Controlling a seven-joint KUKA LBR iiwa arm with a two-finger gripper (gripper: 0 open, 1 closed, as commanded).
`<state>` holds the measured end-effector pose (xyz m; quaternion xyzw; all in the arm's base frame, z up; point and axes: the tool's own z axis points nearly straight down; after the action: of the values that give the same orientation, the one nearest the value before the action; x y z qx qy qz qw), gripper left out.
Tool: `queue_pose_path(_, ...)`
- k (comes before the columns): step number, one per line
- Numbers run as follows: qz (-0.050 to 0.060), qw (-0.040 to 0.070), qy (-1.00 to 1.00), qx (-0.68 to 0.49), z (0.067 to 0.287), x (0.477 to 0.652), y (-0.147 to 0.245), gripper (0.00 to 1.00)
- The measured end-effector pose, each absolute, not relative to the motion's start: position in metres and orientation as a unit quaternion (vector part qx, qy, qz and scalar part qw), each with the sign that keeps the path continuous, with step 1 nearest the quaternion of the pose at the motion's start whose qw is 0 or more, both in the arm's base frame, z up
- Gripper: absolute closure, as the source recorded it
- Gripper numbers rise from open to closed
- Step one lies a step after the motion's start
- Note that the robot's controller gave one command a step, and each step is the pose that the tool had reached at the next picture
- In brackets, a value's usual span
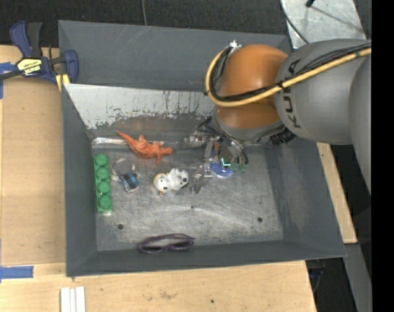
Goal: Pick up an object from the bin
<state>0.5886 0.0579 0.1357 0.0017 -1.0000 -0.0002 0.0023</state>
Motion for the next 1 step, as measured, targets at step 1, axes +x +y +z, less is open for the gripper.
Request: queue_pose_path(1,0.0,-0.002,-1.0,0.001,0.1398,0.5907,0.0577,0.0)
